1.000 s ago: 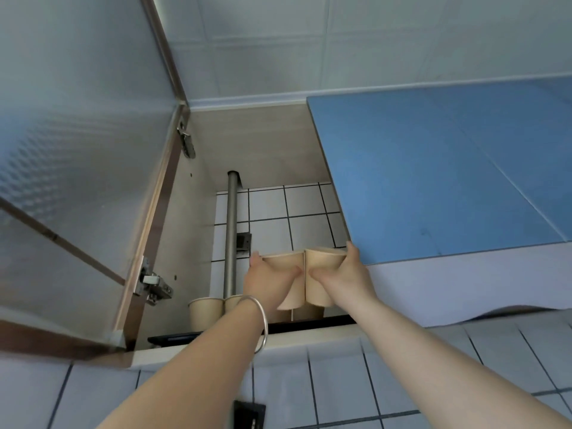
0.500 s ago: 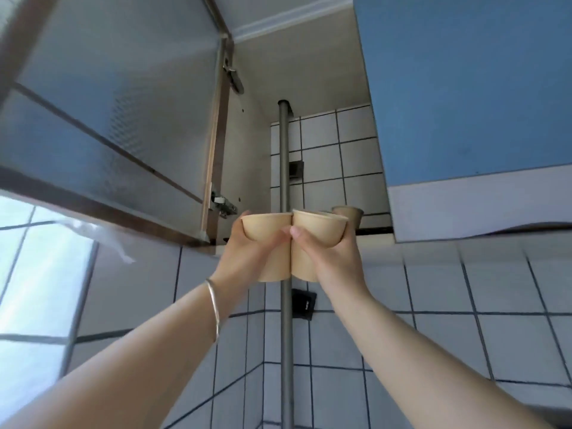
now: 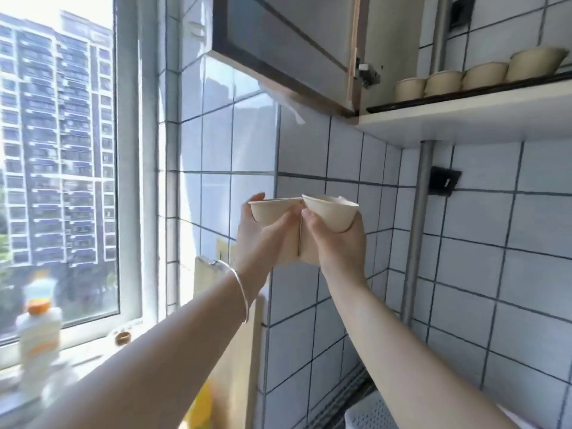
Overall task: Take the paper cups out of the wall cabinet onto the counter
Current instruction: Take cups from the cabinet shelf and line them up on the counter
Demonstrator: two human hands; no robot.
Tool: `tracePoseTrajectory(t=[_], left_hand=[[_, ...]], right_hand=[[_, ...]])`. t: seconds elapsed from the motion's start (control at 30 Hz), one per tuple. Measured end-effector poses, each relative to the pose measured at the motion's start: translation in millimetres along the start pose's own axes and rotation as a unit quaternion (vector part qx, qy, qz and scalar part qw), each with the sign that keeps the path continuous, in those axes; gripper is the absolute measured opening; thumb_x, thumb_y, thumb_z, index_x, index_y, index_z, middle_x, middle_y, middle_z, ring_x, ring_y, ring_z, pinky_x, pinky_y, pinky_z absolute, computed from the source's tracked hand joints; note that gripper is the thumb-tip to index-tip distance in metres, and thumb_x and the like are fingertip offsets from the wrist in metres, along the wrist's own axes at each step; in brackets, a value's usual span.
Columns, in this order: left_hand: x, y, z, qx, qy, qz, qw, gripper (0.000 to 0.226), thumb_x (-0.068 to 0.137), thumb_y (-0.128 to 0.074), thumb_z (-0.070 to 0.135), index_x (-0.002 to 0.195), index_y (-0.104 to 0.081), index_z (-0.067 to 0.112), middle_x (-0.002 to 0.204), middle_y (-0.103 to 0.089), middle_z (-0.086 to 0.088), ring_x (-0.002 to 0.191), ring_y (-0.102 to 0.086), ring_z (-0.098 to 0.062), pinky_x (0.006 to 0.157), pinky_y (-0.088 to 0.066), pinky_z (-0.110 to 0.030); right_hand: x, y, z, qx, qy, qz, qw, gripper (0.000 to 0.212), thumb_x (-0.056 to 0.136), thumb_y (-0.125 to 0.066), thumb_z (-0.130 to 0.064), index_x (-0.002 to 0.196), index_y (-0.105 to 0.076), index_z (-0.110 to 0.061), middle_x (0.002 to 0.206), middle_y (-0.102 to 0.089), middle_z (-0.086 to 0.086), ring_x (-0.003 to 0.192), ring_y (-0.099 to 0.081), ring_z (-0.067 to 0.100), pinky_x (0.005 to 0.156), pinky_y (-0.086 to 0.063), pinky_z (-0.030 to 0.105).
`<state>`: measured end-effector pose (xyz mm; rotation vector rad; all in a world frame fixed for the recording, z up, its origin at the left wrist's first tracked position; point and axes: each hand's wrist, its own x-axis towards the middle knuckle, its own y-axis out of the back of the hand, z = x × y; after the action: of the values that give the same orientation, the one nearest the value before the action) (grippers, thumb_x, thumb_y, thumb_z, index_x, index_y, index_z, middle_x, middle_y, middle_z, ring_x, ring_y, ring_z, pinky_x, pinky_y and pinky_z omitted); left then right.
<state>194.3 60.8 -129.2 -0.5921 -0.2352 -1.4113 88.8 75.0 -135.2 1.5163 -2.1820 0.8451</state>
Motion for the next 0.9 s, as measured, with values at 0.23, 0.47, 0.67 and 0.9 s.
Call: tracePoseTrajectory(t=[0.23,0.47,0.67,0.9], left_hand=[[-73.6,168.8,-48.5,0.086,0.049,0.119,0.988,0.059,0.065,-0.083,0.023,0.111,-0.046,0.031,0.096,-0.064,-0.003,0.077,-0.068,-0.017,0.065,-0.06,-0.04],[-170.4,351.5,-60.4,0.132,0.107,0.253,0.952,0.074,0.058,-0.085,0.03,0.12,-0.05,0.01,0.101,-0.066,-0.015,0.082,-0.065,-0.026,0.073,-0.057,-0.047],[-250.4,466.2,-45.5,0.148,0.115,0.386,0.903,0.066,0.067,-0.082,0.019,0.121,-0.044,0.025,0.105,-0.064,-0.002,0.089,-0.063,-0.018,0.077,-0.055,-0.038],[-339.0,556.5,-12.7,0.166,0.084,0.555,0.811,0.064,0.063,-0.083,0.01,0.113,-0.046,0.024,0.091,-0.062,0.002,0.067,-0.063,0.003,0.063,-0.053,-0.016]], right_hand=[[-131.4,-85.2,80.9,-0.01,-0.14,-0.06,0.988,0.053,0.059,-0.079,-0.037,0.106,-0.059,-0.022,0.1,-0.069,0.002,0.091,-0.068,0.021,0.072,-0.058,0.035],[-283.5,-189.7,132.3,-0.01,-0.268,-0.186,0.945,0.04,0.065,-0.08,-0.022,0.094,-0.054,-0.029,0.088,-0.062,-0.003,0.079,-0.061,0.017,0.076,-0.055,0.033],[-399.4,-269.3,145.8,-0.005,-0.302,-0.302,0.904,0.063,0.045,-0.077,-0.053,0.1,-0.059,-0.029,0.094,-0.07,0.0,0.085,-0.067,0.02,0.08,-0.056,0.043],[-504.0,-340.7,138.6,0.005,-0.336,-0.469,0.817,0.045,0.069,-0.081,-0.029,0.1,-0.05,-0.025,0.084,-0.058,-0.014,0.078,-0.058,0.01,0.062,-0.043,0.021]])
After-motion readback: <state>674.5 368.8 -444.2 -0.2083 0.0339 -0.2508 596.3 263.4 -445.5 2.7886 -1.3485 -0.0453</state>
